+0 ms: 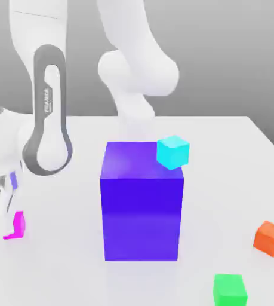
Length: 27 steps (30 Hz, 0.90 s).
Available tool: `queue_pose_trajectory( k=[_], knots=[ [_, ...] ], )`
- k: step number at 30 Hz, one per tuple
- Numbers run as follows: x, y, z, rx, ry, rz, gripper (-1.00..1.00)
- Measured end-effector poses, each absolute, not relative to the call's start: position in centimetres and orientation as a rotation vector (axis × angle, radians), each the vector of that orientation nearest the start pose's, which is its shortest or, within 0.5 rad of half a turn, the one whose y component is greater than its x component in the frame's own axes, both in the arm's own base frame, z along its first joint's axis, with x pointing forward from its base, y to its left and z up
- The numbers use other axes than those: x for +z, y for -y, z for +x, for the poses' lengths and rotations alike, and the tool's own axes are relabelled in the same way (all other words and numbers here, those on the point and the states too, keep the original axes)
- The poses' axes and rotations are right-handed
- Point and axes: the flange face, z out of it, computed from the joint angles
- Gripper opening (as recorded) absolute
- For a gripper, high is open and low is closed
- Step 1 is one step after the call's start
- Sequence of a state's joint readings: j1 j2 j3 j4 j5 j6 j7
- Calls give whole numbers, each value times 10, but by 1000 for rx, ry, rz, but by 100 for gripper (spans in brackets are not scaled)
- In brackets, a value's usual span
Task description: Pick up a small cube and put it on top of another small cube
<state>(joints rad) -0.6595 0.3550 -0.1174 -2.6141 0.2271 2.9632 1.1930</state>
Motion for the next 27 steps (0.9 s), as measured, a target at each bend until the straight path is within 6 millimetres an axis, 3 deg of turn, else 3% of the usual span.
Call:
queue_pose_trajectory(
  k=[6,9,13,17,20,24,27],
  knots=[
    [186,307,289,0,-2782,-1458,-100],
    [195,264,345,12,-2667,-1664,-100],
    [202,176,419,24,-2454,-1973,-100],
    [211,79,465,27,-2229,-2227,-100],
    [219,5,484,23,-2060,-2383,-100],
    [232,-94,489,12,-1829,-2558,-100],
    [213,-161,488,0,-1669,-2660,-100]
  ],
)
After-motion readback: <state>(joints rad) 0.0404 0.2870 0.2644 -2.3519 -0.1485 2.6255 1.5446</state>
